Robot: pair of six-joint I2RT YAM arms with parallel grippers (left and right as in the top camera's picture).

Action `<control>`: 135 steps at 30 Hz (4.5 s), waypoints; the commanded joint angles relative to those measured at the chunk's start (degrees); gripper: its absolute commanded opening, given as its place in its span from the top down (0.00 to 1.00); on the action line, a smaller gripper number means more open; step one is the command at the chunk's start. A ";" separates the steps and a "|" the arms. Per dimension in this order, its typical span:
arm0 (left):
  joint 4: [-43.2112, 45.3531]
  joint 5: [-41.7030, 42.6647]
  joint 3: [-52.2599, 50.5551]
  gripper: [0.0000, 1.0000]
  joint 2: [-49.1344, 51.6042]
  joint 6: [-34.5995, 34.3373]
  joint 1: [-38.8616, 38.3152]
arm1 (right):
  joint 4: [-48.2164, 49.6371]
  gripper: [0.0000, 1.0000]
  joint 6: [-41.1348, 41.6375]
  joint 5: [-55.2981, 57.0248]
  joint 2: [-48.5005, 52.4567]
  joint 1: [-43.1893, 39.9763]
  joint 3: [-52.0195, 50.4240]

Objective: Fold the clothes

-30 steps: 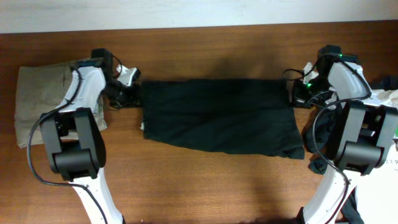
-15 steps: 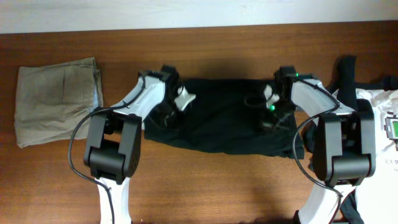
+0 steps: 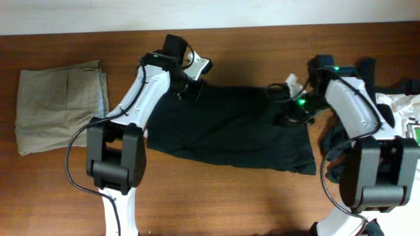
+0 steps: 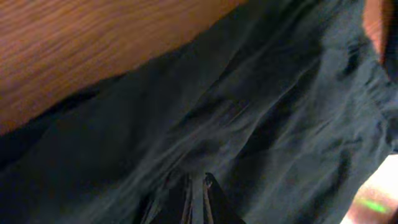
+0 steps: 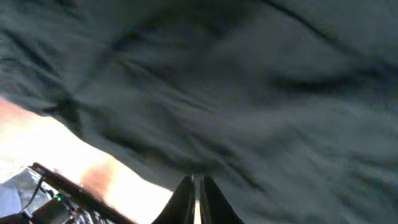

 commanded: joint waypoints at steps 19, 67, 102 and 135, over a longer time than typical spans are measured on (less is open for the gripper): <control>-39.28 4.63 29.51 0.78 9.62 5.16 8.83 | 1.97 0.93 10.27 6.45 -7.34 10.62 -3.67; -10.60 2.14 -25.27 0.99 5.07 1.86 16.61 | 3.61 0.96 9.86 7.28 10.34 17.22 -2.25; -36.54 -9.11 20.41 1.00 1.16 -5.40 0.52 | -1.40 0.95 7.23 6.84 -4.85 4.90 2.58; -38.27 -11.63 1.86 0.85 -4.39 -5.25 10.93 | 4.28 0.96 7.58 8.22 -0.81 19.39 6.32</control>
